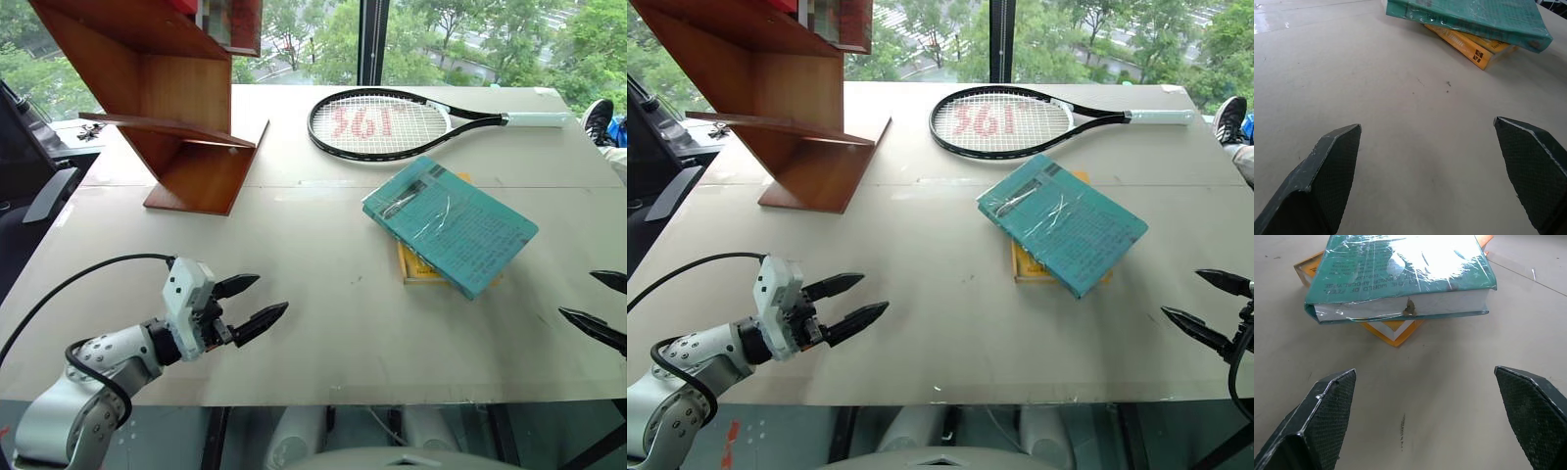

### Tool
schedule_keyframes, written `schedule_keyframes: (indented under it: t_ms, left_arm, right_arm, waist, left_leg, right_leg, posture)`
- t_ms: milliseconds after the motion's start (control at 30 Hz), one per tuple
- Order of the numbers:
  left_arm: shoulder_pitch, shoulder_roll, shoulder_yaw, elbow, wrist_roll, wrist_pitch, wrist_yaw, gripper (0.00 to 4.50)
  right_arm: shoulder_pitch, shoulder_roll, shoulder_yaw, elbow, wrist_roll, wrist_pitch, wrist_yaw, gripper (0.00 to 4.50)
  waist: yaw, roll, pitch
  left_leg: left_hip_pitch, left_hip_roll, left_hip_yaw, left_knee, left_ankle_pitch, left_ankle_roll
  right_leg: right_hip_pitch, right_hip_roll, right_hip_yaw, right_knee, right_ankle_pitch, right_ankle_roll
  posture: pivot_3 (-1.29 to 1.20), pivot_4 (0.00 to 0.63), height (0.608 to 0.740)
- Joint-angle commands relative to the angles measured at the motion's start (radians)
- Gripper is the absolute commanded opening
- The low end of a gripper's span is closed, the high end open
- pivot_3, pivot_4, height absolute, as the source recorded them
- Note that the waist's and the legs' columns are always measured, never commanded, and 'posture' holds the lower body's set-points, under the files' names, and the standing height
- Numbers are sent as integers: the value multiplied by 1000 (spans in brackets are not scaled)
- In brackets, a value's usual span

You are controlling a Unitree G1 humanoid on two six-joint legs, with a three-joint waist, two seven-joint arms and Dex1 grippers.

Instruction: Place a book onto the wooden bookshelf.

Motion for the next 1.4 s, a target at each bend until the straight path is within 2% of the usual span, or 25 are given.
schedule_keyframes:
  t_ms: [33,167,267,367,400,467,567,700,800,900,1067,1200,1333,1400]
  left_arm:
    - [-55,25,28,-17,-31,-6,-17,4473]
    - [-149,58,-13,-49,-79,27,-57,4473]
    - [-179,80,-40,-82,-65,5,-91,4473]
    - [-205,84,-43,-102,-84,8,-95,4473]
    - [-206,87,-44,-113,-85,4,-101,4500]
    - [-209,86,-45,-133,-96,7,-98,4500]
    - [-208,81,-44,-151,-110,14,-84,4500]
    - [-185,70,-45,-180,-115,12,-64,4500]
    - [-156,62,-46,-193,-100,-2,-51,4500]
    - [-139,52,-37,-209,-99,-5,-22,4500]
    - [-103,45,-36,-229,-87,-11,10,4500]
    - [-92,47,-47,-225,-51,-29,21,4500]
    - [-102,44,-39,-207,-49,-29,38,4500]
    - [-119,42,-40,-190,-60,-10,54,4500]
  right_arm:
    - [-23,5,-31,-52,20,21,-49,4500]
    - [-135,14,23,-174,99,202,-218,4500]
    - [-190,-48,61,-232,75,353,-323,4500]
    - [-330,-92,98,-188,129,494,-392,4500]
    - [-401,-112,124,-155,128,532,-417,3984]
    - [-537,-151,213,-81,74,563,-459,3348]
    - [-674,-198,369,19,-31,551,-464,1911]
    - [-918,-173,604,250,-187,533,-458,147]
    - [-1038,-144,752,380,-291,499,-405,62]
    - [-1073,-131,810,378,-306,516,-336,62]
    - [-1063,-108,834,243,-271,611,-267,62]
    - [-1043,-63,819,181,-253,649,-270,62]
    - [-1012,-33,775,131,-240,644,-288,62]
    - [-952,-40,709,88,-234,572,-293,62]
  waist:
    - [0,0,0]
    - [-1,2,-1]
    - [-3,5,-3]
    - [-5,5,-2]
    - [-4,5,-2]
    - [-10,6,-2]
    - [-10,5,-2]
    - [-21,5,-2]
    - [-27,5,-2]
    - [-24,6,-2]
    - [-25,6,-2]
    - [-25,6,-2]
    - [-21,6,-2]
    - [-17,6,-2]
  left_leg:
    - [0,0,0,0,0,0]
    - [-1,1,-2,1,0,0]
    - [0,1,0,-1,0,0]
    - [-3,0,0,-1,0,0]
    - [-4,0,0,-1,0,0]
    - [-4,1,0,-1,0,0]
    - [-5,0,0,-1,0,0]
    - [-6,0,0,-1,0,0]
    - [-8,0,0,-1,0,0]
    - [-12,0,-2,-1,2,-3]
    - [-18,0,-1,-1,2,-4]
    - [-18,0,-1,-2,2,-3]
    - [-18,0,-1,-1,1,-1]
    - [-18,-1,-2,-1,1,-1]
  right_leg:
    - [0,0,0,0,0,0]
    - [0,1,-1,0,1,-2]
    - [0,0,0,-2,1,-2]
    - [-3,1,-1,-3,4,2]
    - [-4,1,-1,-3,4,2]
    - [-4,1,-1,-3,4,2]
    - [-4,1,-1,-4,4,1]
    - [-5,0,-2,-5,4,1]
    - [-7,1,-2,-5,4,1]
    - [-11,1,-4,-5,4,2]
    - [-17,0,-2,-4,4,2]
    - [-17,0,-2,-4,4,2]
    - [-17,0,-2,-3,5,1]
    - [-17,0,-2,-3,5,1]
  posture:
    - [0,150,740]
    - [0,150,740]
    - [0,150,740]
    - [0,150,740]
    - [0,150,740]
    - [0,150,740]
    - [0,150,740]
    - [0,150,740]
    - [0,150,740]
    - [0,150,740]
    - [0,150,740]
    - [0,150,740]
    - [0,150,740]
    - [0,150,740]
